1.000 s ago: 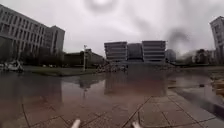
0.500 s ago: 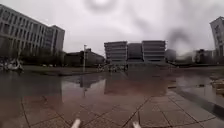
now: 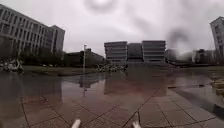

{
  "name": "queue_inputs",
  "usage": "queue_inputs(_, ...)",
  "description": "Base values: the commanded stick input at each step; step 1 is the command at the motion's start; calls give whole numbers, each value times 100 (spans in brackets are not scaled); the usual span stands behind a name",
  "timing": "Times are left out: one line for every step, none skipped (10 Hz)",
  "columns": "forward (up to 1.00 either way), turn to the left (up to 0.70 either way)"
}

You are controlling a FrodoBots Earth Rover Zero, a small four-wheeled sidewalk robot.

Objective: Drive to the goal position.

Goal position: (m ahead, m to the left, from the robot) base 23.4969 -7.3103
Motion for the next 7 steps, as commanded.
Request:
queue_inputs(5,0)
queue_inputs(5,0)
queue_inputs(5,0)
queue_inputs(5,0)
queue_inputs(5,0)
queue_inputs(5,0)
queue_inputs(5,0)
